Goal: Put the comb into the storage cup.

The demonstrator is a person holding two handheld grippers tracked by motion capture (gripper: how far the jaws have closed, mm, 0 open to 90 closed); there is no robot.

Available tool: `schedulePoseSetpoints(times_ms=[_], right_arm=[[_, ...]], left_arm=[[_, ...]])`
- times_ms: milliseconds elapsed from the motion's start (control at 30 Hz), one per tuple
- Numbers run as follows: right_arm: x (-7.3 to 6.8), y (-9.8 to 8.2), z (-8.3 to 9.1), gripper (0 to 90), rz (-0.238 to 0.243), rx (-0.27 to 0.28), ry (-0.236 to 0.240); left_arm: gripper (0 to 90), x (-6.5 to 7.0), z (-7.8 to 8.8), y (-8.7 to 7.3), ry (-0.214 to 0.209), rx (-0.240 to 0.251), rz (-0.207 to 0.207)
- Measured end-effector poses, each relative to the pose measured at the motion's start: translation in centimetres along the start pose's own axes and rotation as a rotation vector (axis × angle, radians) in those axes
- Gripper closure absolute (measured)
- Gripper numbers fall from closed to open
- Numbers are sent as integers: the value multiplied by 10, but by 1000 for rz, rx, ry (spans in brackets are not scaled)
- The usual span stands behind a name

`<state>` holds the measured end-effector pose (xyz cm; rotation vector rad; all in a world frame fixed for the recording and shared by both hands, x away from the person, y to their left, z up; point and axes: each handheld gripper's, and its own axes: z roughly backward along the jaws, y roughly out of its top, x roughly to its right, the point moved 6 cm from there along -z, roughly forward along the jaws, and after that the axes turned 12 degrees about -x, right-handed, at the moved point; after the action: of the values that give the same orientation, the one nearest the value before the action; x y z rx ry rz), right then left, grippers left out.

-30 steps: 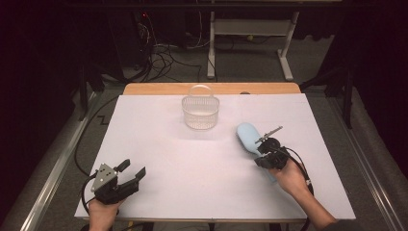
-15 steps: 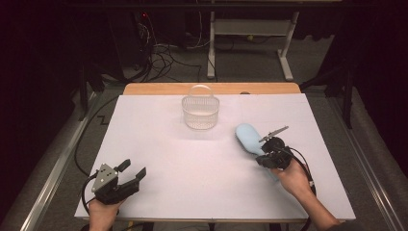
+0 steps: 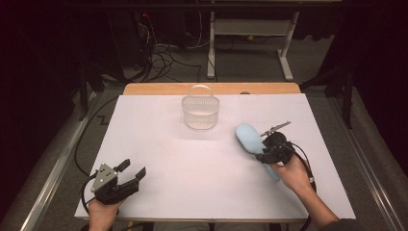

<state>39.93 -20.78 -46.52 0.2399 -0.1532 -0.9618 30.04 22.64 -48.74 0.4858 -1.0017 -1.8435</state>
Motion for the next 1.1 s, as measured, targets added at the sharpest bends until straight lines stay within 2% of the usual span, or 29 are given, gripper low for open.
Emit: schedulePoseSetpoints(times_ms=[167,300,467,967,1100], right_arm=[[3,3,-8,565,-12,-33,-9],[6,5,-10,551,-20,-31,-23],[9,6,-18,538,-29,-59,-41],[9,13,-32,525,-42,-89,-47],[10,13,-32,535,-54,-94,-32]], left_arm=[[331,0,0,0,1,-1,-3],[330,0,0,0,1,1,-2],[331,0,0,0,1,1,-2],[331,0,1,0,1,3,-3],[330,0,0,0,2,1,-3]])
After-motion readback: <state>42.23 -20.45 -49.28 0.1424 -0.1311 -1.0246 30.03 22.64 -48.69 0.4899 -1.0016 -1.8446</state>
